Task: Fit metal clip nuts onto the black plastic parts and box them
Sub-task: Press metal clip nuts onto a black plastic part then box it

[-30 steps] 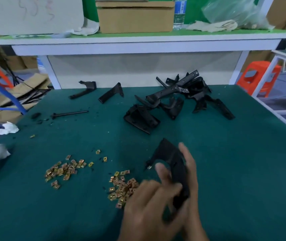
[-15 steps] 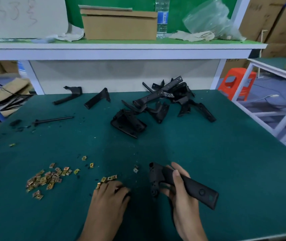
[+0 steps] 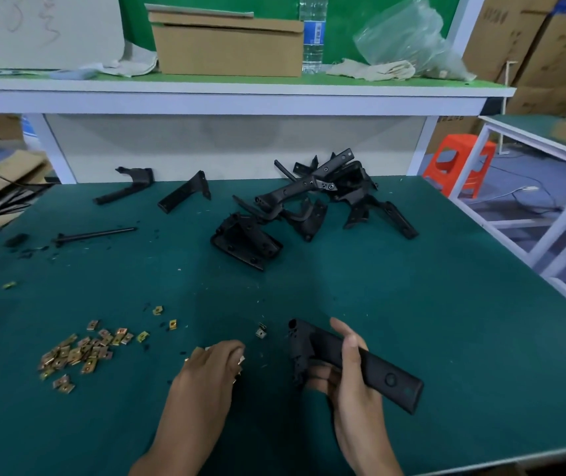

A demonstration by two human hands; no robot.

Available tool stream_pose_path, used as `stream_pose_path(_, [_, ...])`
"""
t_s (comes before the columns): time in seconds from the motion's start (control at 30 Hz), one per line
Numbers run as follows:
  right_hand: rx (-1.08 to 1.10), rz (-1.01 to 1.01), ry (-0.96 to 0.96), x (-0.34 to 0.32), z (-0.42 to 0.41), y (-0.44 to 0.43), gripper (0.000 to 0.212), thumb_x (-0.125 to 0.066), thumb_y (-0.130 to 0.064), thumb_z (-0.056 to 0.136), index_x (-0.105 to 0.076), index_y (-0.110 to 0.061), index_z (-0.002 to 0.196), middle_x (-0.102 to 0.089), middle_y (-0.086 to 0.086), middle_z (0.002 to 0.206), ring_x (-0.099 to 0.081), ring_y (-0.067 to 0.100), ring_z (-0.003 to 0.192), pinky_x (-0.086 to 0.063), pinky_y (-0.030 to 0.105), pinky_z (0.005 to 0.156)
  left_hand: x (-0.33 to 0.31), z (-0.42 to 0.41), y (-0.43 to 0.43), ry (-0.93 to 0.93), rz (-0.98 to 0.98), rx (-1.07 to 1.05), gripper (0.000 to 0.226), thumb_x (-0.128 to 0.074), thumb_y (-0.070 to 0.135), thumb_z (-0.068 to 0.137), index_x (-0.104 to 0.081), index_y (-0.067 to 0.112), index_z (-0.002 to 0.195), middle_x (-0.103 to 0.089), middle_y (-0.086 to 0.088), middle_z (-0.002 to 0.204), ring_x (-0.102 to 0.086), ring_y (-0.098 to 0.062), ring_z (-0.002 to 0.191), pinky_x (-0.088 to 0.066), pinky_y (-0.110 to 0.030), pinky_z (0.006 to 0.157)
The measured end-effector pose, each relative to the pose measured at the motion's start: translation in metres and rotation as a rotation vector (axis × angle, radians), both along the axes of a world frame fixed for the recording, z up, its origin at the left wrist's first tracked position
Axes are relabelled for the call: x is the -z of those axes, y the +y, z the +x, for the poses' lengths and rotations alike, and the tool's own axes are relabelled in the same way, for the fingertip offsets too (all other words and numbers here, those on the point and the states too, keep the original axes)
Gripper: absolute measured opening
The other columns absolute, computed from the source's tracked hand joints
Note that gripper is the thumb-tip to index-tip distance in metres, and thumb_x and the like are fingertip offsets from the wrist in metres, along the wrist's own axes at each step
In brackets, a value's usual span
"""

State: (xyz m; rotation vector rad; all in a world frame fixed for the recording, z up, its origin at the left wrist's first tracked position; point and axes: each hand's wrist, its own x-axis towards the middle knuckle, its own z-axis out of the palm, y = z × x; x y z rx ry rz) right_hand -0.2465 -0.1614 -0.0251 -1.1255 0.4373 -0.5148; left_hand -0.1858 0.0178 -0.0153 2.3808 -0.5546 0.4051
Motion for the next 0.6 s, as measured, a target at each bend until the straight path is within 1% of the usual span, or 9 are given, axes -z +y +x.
stream_pose_path(0.07, [-0.004,-0.007,-0.001,0.000,0.000,0.000,0.041,-0.052,-0.060,0.087,-0.069,-0.038,0.117,-0.076,0.013,0.107,-0.074,0.039,0.084,-0.060,0.036,0.063,-0.002,0.000,0.002,0.104,-0.009,-0.004,0.014,-0.059,0.022,0.100,-0.067,0.021,0.088,-0.058,0.011,0.065,-0.056,-0.013,0.063,-0.052,-0.037,0.057])
stream_pose_path(0.13, [-0.011,-0.020,0.006,0.000,0.000,0.000,0.039,-0.053,-0.059,0.088,-0.068,-0.038,0.118,-0.076,0.013,0.107,-0.074,0.039,0.083,-0.060,0.037,0.063,-0.003,0.000,0.003,0.181,-0.017,0.005,0.014,-0.056,0.025,0.101,-0.070,0.022,0.096,-0.063,0.011,0.072,-0.059,-0.012,0.070,-0.053,-0.039,0.066])
stream_pose_path(0.2, [-0.021,-0.036,0.015,0.001,0.000,-0.001,0.035,-0.058,-0.054,0.088,-0.068,-0.038,0.117,-0.077,0.010,0.107,-0.075,0.035,0.082,-0.059,0.036,0.063,-0.005,0.000,0.003,0.240,-0.053,0.012,0.017,-0.054,0.027,0.102,-0.070,0.023,0.106,-0.069,0.011,0.080,-0.064,-0.010,0.076,-0.054,-0.039,0.072])
stream_pose_path(0.27, [-0.050,-0.059,0.023,0.001,-0.002,-0.003,0.031,-0.068,-0.044,0.084,-0.068,-0.038,0.115,-0.076,0.004,0.108,-0.075,0.025,0.088,-0.058,0.030,0.065,-0.009,-0.001,0.002,0.308,-0.111,0.025,0.017,-0.055,0.025,0.102,-0.069,0.025,0.111,-0.071,0.015,0.084,-0.066,-0.004,0.081,-0.054,-0.033,0.075])
stream_pose_path(0.33, [-0.086,-0.065,0.023,0.001,-0.004,-0.005,0.034,-0.076,-0.032,0.079,-0.068,-0.034,0.112,-0.075,0.000,0.109,-0.073,0.020,0.096,-0.057,0.026,0.067,-0.013,-0.002,0.002,0.360,-0.161,0.051,0.014,-0.056,0.022,0.101,-0.067,0.029,0.107,-0.071,0.023,0.088,-0.065,0.004,0.087,-0.052,-0.021,0.076])
stream_pose_path(0.4, [-0.119,-0.039,0.015,0.003,-0.004,-0.006,0.039,-0.077,-0.024,0.078,-0.064,-0.024,0.115,-0.074,0.003,0.110,-0.071,0.024,0.096,-0.057,0.029,0.065,-0.016,-0.001,0.003,0.364,-0.190,0.059,0.014,-0.058,0.020,0.101,-0.066,0.031,0.102,-0.069,0.025,0.089,-0.064,0.005,0.089,-0.048,-0.013,0.073])
stream_pose_path(0.47, [-0.136,0.002,0.007,0.005,-0.005,-0.005,0.042,-0.075,-0.020,0.080,-0.061,-0.016,0.119,-0.073,0.006,0.111,-0.070,0.027,0.095,-0.056,0.031,0.064,-0.017,0.000,0.004,0.353,-0.222,0.038,0.016,-0.061,0.017,0.099,-0.067,0.032,0.099,-0.070,0.020,0.086,-0.063,0.005,0.088,-0.045,-0.007,0.071])
stream_pose_path(0.53, [-0.146,0.042,-0.010,0.006,-0.005,-0.003,0.038,-0.073,-0.017,0.082,-0.061,-0.016,0.118,-0.073,0.010,0.113,-0.070,0.026,0.092,-0.056,0.031,0.063,-0.017,0.002,0.005,0.344,-0.239,0.018,0.016,-0.064,0.017,0.097,-0.068,0.032,0.098,-0.069,0.021,0.089,-0.062,0.008,0.090,-0.042,-0.003,0.072])
stream_pose_path(0.6, [-0.170,0.077,-0.027,0.007,-0.005,-0.002,0.035,-0.073,-0.015,0.083,-0.064,-0.021,0.117,-0.073,0.012,0.115,-0.070,0.022,0.090,-0.056,0.030,0.062,-0.016,0.004,0.007,0.364,-0.260,0.012,0.016,-0.065,0.019,0.096,-0.068,0.034,0.099,-0.069,0.022,0.091,-0.062,0.010,0.091,-0.042,-0.002,0.072])
